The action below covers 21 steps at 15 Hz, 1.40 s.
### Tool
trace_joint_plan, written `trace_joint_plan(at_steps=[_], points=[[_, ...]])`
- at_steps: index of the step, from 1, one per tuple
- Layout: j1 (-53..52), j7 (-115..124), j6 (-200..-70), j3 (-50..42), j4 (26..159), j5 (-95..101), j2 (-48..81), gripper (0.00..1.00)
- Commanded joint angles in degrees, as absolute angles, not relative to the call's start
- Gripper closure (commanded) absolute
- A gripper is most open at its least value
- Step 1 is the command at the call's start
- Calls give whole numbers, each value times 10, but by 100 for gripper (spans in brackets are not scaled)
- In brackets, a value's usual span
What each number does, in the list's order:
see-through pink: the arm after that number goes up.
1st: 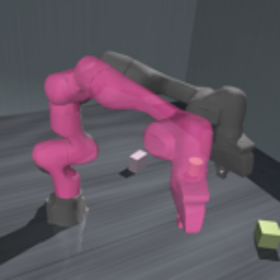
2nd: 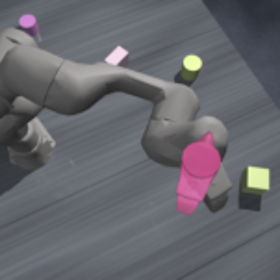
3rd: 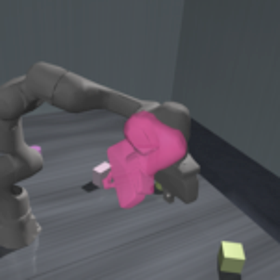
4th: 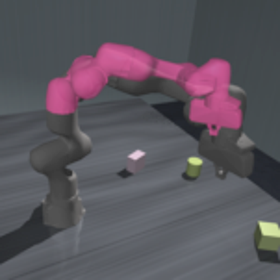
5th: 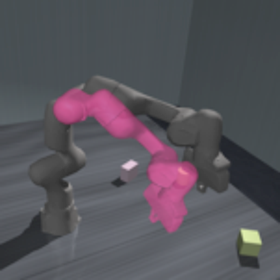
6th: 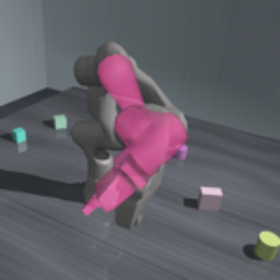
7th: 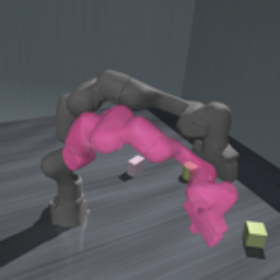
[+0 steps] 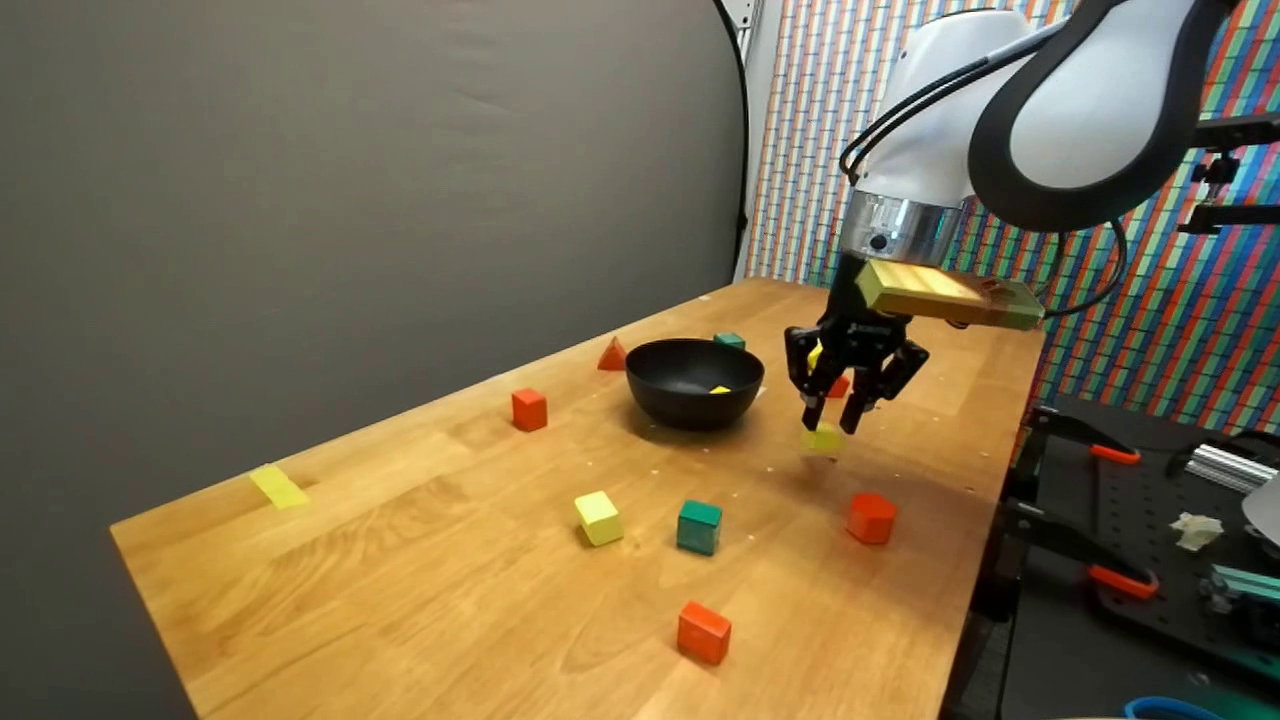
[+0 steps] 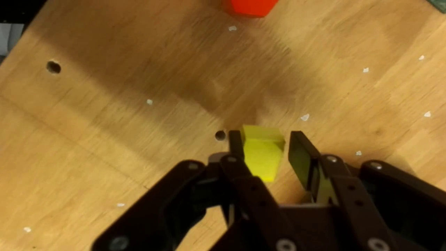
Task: Remove all the blocks from the bowl
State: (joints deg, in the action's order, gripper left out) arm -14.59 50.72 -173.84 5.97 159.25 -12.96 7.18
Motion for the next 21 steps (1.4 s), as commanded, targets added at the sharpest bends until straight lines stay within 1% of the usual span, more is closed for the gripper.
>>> trace_joint_plan(at_steps=[1, 2, 3, 4, 5, 7, 8, 9, 10, 11, 12, 14, 15, 18, 20, 21], points=[[-135, 486, -1776, 64, 1592, -136, 85, 26], [-139, 483, -1775, 58, 1591, -130, 84, 19], [-154, 476, -1758, 39, 1589, -101, 70, 10], [-151, 450, -1731, 43, 1587, -86, 47, 4], [-140, 423, -1700, 62, 1583, -87, 23, 0], [-160, 435, -1619, 38, 1574, -12, -25, 0], [-154, 440, -1590, 53, 1606, 16, -70, 0], [-146, 443, -1546, 72, 1608, 39, -95, 0], [-140, 438, -1490, 89, 1572, 57, -97, 0], [-137, 427, -1446, 104, 1574, 68, -136, 0], [-125, 433, -1515, 100, 1571, 37, -66, 0], [-125, 431, -1463, 119, 1568, 47, -111, 0], [-94, 456, -1472, 135, 1562, 141, -110, 0], [-61, 422, -1467, 142, 1536, 258, -80, 0], [-39, 426, -1501, 136, 1527, 350, -58, 0], [-60, 434, -1474, 134, 1548, 289, -86, 0]])
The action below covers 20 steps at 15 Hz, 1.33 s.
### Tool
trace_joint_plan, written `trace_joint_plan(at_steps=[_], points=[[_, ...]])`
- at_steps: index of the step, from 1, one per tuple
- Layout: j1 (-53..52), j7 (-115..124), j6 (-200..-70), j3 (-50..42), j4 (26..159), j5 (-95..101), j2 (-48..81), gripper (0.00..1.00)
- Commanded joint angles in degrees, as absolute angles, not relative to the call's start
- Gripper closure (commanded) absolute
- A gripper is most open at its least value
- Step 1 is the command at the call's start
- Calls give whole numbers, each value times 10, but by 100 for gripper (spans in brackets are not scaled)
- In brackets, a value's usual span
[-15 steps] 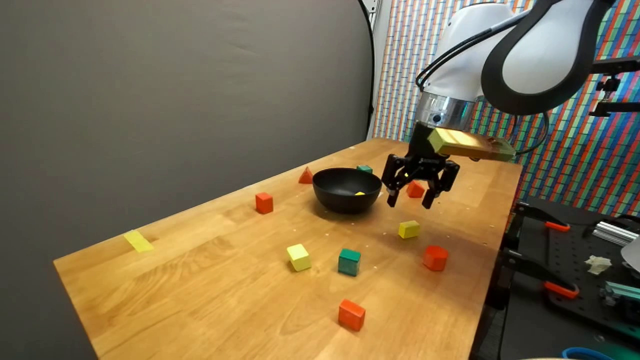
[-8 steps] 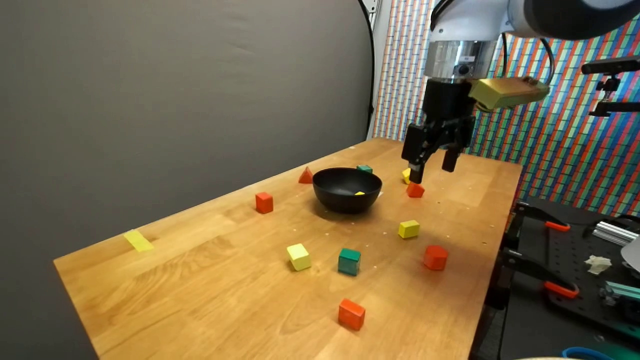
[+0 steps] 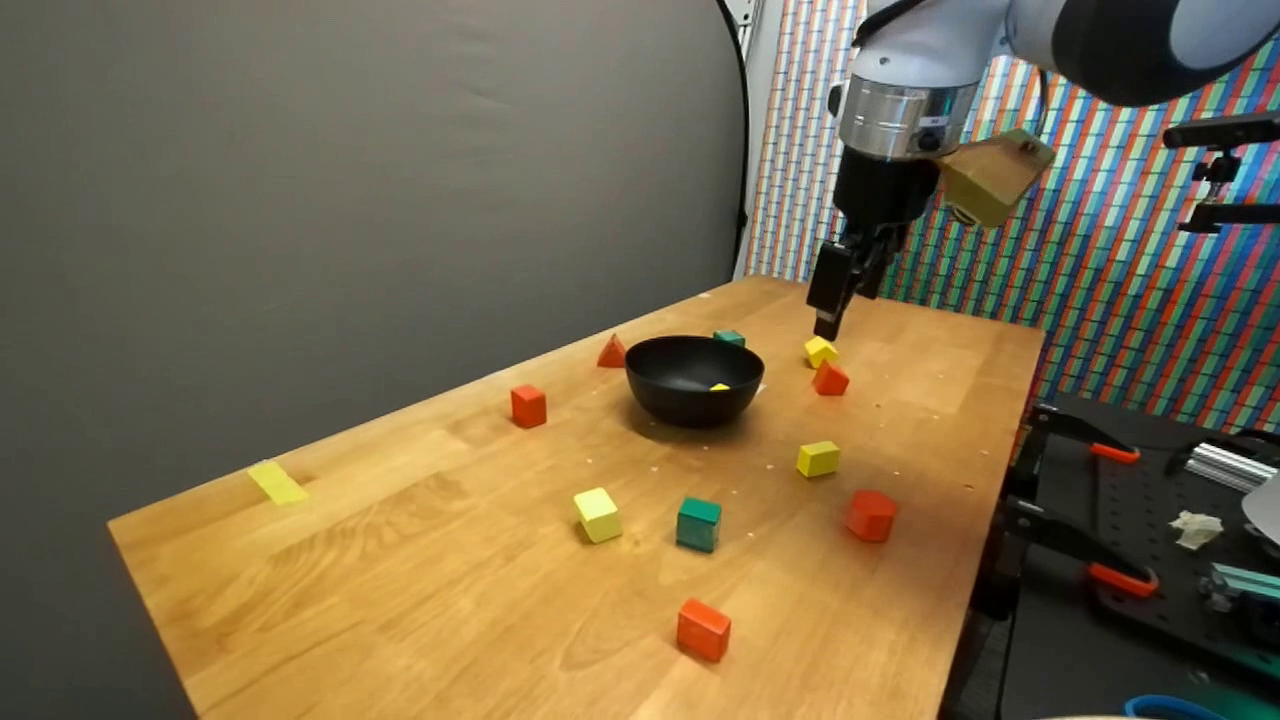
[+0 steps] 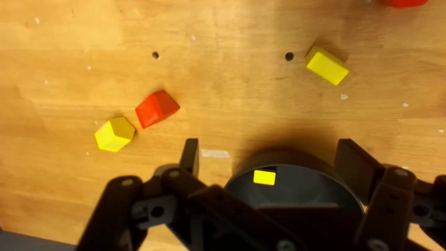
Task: Remove all the blocks from the bowl
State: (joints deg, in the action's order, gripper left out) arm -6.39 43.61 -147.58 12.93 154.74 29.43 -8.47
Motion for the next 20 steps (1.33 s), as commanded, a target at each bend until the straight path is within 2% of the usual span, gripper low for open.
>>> trace_joint_plan(at_steps=[1, 5, 13, 20], points=[[-56, 435, -1478, 132, 1545, 300, -78, 0], [-51, 455, -1483, 134, 1543, 319, -60, 0], [-24, 688, -1510, 118, 1394, 582, 94, 0], [-28, 650, -1511, 114, 1281, 610, 241, 0]])
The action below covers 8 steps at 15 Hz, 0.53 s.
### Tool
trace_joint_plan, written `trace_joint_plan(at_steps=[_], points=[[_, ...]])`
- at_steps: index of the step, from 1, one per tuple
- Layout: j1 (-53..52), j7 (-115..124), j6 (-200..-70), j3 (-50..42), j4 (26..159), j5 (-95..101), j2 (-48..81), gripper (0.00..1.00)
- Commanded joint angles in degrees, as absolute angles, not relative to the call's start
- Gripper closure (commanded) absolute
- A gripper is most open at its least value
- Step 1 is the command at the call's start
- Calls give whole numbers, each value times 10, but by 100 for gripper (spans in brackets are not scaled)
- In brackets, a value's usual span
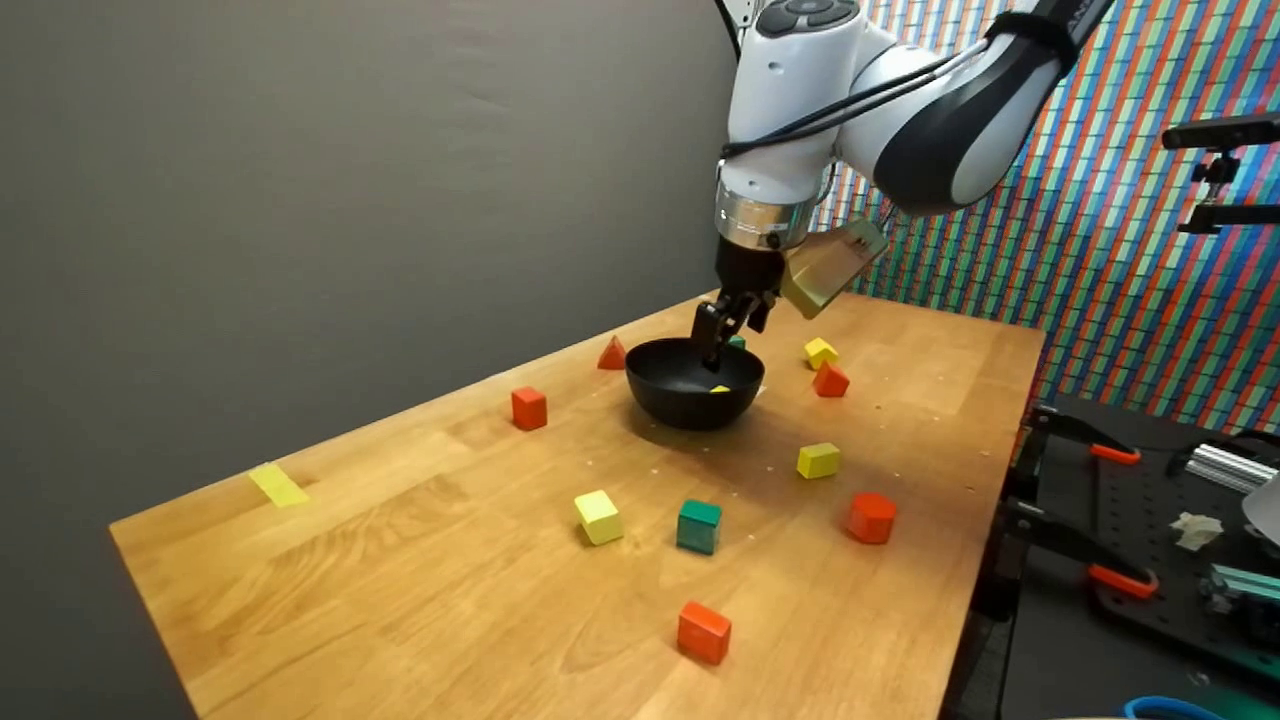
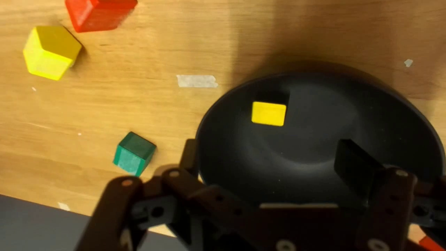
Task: Remove all the blocks from the bowl
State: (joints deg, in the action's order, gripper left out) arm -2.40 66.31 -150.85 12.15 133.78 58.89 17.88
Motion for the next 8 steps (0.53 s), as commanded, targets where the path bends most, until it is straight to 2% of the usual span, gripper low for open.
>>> trace_joint_plan(at_steps=[1, 4, 5, 8], points=[[-27, 645, -1513, 115, 1268, 610, 259, 0], [-25, 627, -1512, 118, 1232, 602, 304, 0], [-62, 607, -1523, 81, 1225, 575, 313, 0], [-79, 582, -1523, 64, 1202, 553, 341, 0]])
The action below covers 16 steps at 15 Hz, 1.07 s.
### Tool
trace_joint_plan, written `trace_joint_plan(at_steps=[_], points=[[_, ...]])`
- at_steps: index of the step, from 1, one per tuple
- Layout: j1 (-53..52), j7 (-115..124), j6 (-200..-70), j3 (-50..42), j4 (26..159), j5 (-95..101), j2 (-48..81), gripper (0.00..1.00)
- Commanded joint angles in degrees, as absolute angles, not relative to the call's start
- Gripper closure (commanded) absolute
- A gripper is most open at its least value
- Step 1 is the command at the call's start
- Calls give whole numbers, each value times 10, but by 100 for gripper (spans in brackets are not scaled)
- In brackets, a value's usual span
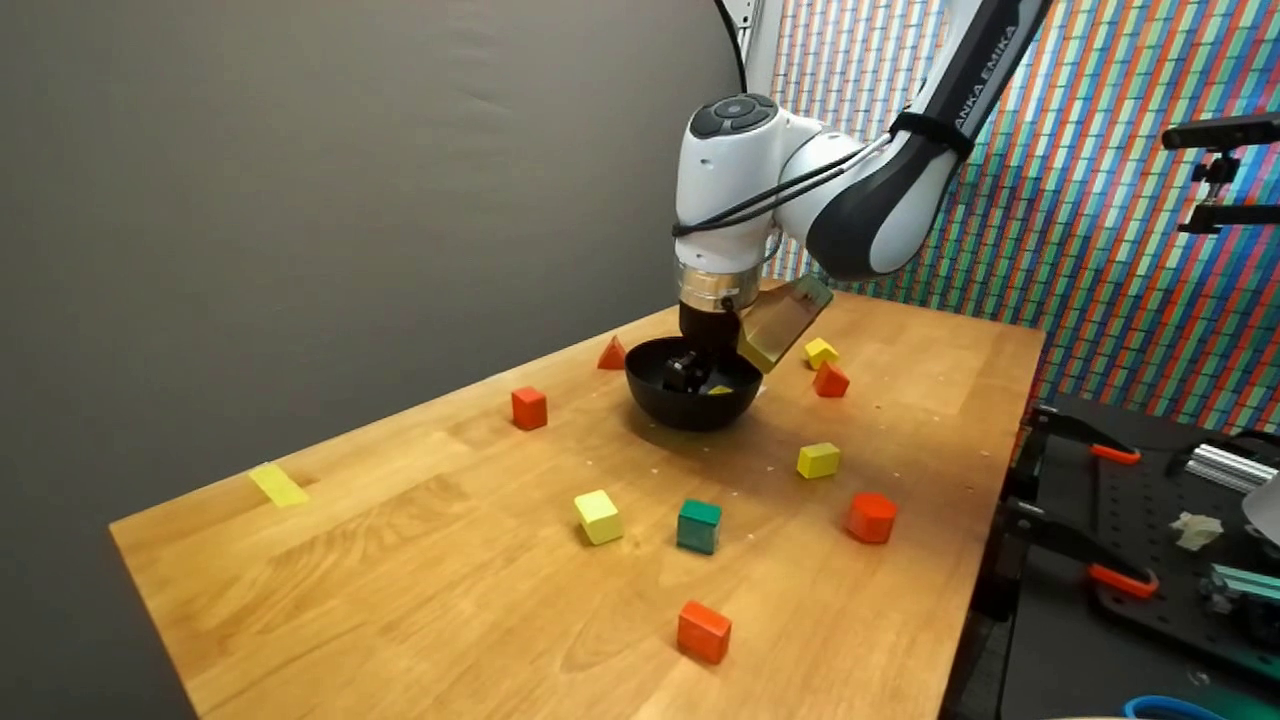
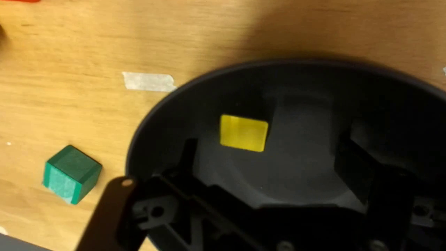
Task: Remove all the blocks from the bowl
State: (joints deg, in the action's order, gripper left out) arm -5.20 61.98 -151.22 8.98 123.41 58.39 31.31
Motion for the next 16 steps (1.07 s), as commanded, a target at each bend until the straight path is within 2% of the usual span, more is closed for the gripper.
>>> trace_joint_plan(at_steps=[1, 8, 10, 11, 15, 16], points=[[-84, 571, -1523, 61, 1199, 538, 345, 19], [-110, 522, -1525, 37, 1216, 440, 330, 74], [-119, 521, -1527, 26, 1220, 420, 323, 86], [-124, 524, -1530, 23, 1223, 412, 317, 82], [-171, 549, -1561, 3, 1255, 431, 245, 87], [-186, 549, -1570, 0, 1264, 441, 222, 84]])
